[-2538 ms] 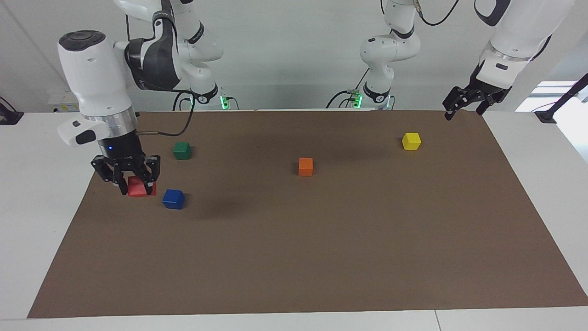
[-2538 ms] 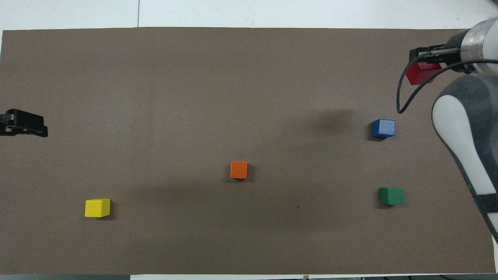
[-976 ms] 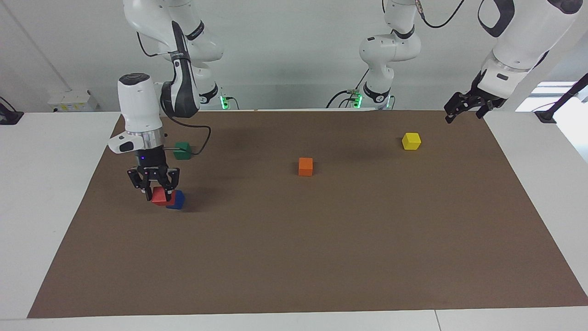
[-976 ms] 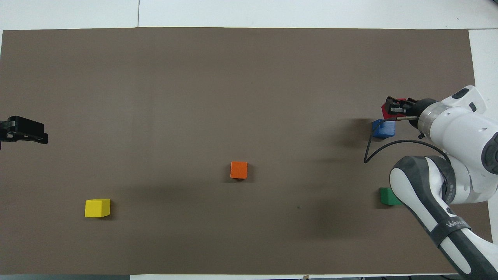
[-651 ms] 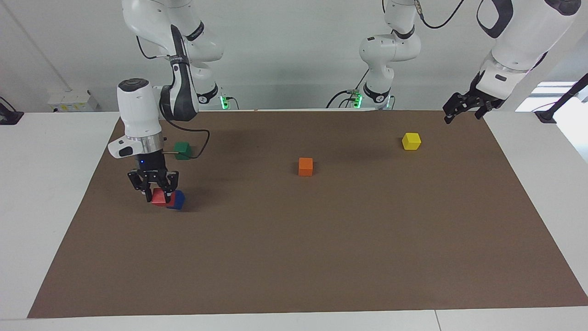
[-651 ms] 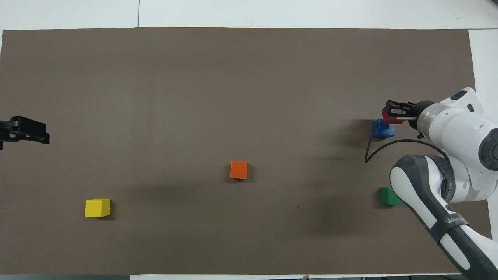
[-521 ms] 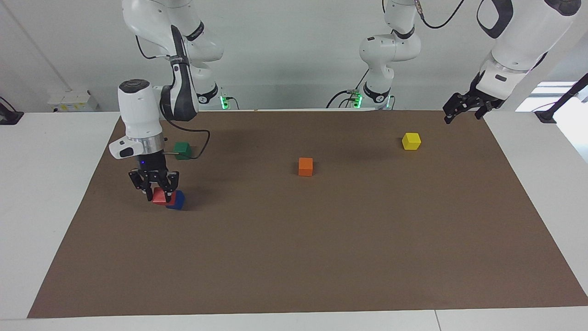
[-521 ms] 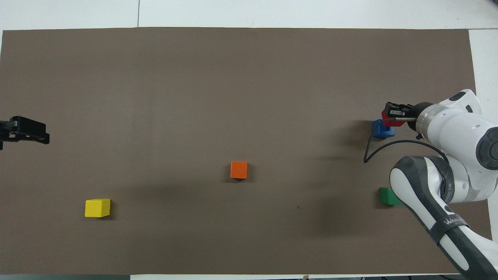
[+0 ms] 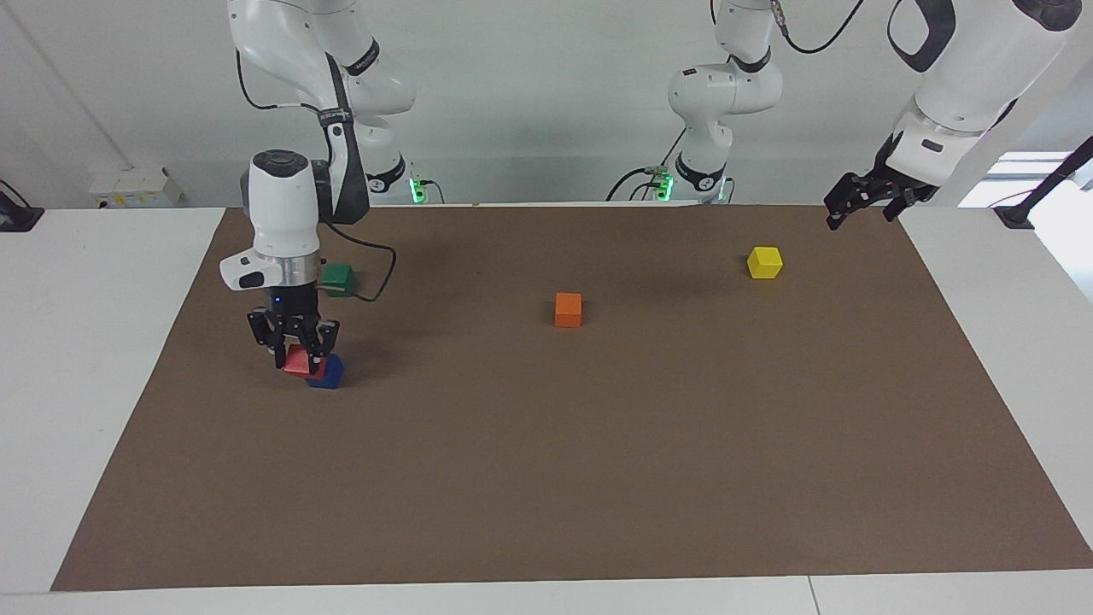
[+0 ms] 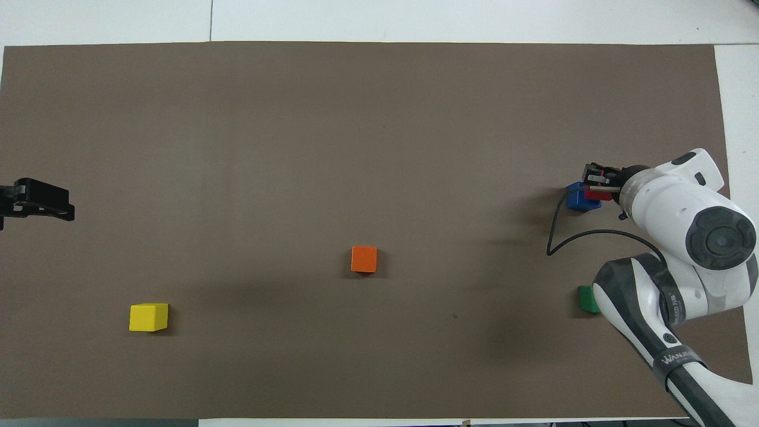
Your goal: Transfer red block to right arm and stack on blue block
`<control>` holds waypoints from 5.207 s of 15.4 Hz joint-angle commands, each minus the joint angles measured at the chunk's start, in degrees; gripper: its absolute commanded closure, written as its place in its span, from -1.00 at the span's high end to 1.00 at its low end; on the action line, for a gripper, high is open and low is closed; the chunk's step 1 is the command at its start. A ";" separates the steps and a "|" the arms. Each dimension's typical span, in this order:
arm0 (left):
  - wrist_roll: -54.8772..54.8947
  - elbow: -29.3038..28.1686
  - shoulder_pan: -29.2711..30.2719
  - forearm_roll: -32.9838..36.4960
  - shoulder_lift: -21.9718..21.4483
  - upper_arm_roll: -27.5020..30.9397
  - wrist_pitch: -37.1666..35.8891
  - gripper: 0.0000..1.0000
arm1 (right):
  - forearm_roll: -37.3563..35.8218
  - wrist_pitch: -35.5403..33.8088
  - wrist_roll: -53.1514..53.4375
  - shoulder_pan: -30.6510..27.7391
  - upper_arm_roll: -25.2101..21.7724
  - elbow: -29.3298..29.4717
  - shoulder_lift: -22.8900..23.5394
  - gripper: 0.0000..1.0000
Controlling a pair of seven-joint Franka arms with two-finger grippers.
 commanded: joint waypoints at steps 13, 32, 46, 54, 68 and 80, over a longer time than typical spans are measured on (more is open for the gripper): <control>0.24 -0.12 -1.27 -0.13 -0.70 1.06 -0.89 1.00 | -1.77 0.25 1.84 -0.41 0.83 -2.01 -2.45 -1.00; 0.24 -0.47 -0.48 -0.13 -1.31 1.14 -0.63 1.00 | -1.86 2.36 1.84 -0.41 0.83 -1.57 0.28 -1.00; 0.15 -0.47 -0.48 -0.13 -1.31 1.14 -0.63 1.00 | -1.77 1.84 1.93 -0.50 0.83 -1.31 0.28 1.00; 0.15 -0.47 -0.48 -0.13 -1.31 1.14 -0.63 1.00 | 2.77 -10.61 1.32 -0.41 2.58 3.25 -2.00 1.00; 0.15 -0.47 -0.48 -0.21 -1.31 1.14 -0.63 1.00 | 22.57 -53.77 -23.73 -1.20 4.17 29.71 -4.38 1.00; 0.15 -0.47 -0.48 -0.13 -1.31 1.14 -0.63 1.00 | 23.18 -71.81 -29.89 -2.61 3.82 35.79 -8.51 1.00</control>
